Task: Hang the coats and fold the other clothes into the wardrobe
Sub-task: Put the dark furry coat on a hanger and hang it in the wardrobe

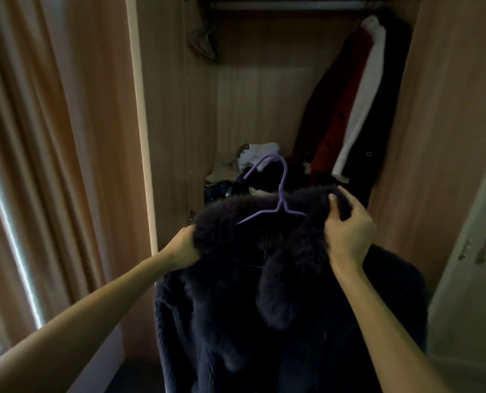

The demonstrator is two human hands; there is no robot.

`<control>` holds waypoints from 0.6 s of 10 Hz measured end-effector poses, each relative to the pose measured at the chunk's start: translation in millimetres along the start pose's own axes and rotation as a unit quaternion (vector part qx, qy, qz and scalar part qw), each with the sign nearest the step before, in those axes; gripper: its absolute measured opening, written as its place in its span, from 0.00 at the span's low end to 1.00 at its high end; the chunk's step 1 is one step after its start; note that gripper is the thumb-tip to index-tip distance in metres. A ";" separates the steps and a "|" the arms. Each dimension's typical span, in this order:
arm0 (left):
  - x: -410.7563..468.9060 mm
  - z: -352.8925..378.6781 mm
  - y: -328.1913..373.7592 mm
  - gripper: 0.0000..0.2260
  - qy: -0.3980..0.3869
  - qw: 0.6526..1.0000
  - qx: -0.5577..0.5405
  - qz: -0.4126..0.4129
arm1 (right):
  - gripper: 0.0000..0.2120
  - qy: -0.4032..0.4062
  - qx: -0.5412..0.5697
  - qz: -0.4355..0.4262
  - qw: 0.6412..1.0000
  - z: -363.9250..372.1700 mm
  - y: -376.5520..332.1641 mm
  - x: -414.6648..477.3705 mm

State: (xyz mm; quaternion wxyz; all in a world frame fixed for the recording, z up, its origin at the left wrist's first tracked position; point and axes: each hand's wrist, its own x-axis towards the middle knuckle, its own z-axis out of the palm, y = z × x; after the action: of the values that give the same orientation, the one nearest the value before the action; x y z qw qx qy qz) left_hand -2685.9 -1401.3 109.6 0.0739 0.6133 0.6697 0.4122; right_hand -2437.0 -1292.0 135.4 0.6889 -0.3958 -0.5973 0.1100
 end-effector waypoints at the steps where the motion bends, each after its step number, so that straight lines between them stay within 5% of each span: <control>1: 15.7 1.4 -10.4 0.07 0.023 0.999 -0.017 0.032 | 0.12 -0.002 -0.007 -0.016 1.000 3.3 -6.7 3.2; 3: 57.4 3.7 -9.9 0.18 0.039 0.997 -0.046 0.049 | 0.09 -0.019 -0.039 -0.115 0.992 30.4 -29.0 -9.2; 4: 70.2 -5.1 -11.9 0.17 0.059 0.997 -0.023 0.042 | 0.13 -0.098 -0.034 -0.066 0.992 34.4 -38.5 -5.6; 6: 92.6 -28.1 -35.7 0.14 0.080 0.995 -0.041 0.033 | 0.35 -0.395 -0.029 -0.021 0.918 31.5 -41.9 13.3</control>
State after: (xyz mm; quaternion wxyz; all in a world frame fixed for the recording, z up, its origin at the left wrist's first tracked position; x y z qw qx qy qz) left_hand -2751.9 -1329.3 142.6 0.0314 0.5967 0.6352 0.4893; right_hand -2475.7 -1298.4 172.7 0.3872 -0.3275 -0.8317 0.2260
